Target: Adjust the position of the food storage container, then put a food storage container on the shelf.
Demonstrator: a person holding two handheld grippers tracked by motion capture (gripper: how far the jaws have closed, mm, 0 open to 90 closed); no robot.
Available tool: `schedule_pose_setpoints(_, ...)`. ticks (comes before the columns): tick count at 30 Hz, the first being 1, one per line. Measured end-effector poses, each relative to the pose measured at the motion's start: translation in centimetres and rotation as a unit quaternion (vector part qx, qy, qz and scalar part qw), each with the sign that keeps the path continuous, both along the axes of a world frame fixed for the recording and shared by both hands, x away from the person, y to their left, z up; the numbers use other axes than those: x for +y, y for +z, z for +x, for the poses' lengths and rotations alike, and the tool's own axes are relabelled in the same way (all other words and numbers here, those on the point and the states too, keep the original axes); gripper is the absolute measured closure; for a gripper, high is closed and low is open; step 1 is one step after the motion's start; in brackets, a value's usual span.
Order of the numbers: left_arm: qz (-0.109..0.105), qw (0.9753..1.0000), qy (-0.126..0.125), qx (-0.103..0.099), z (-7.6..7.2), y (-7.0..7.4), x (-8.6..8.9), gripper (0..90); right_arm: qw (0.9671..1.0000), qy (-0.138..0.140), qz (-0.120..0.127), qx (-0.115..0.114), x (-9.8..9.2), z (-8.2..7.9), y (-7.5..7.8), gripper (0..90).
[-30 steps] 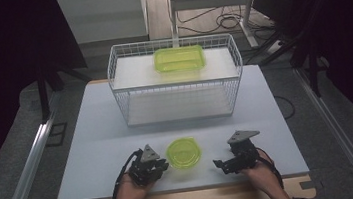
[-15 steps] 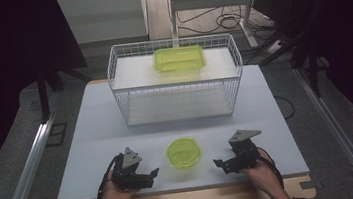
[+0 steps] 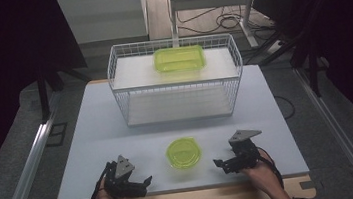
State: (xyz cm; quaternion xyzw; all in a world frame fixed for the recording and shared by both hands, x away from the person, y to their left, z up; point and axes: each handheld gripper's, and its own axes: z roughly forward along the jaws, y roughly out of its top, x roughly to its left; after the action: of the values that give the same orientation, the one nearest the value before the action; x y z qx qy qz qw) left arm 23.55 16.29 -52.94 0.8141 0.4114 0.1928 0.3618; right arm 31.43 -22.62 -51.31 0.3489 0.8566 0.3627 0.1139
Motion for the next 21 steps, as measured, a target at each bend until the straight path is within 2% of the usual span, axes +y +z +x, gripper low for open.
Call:
schedule_pose_setpoints(4, 0.009, 0.9999, -0.003, -0.004, -0.1, -0.1, -0.1, 0.4, 1.0000, 0.001, 0.005, -0.001, -0.1, 0.0, 0.1, 3.3)
schedule_pose_setpoints(10, 0.014, 0.9999, -0.005, -0.007, -0.1, -0.2, -0.2, 0.3, 0.9997, -0.006, 0.026, -0.002, -0.4, 0.2, 0.3, 2.9)
schedule_pose_setpoints(21, 0.022, 0.9997, -0.005, -0.009, -0.1, -0.3, -0.3, 0.4, 0.9979, 0.003, 0.059, 0.025, 0.5, 0.7, 1.2, 2.1)
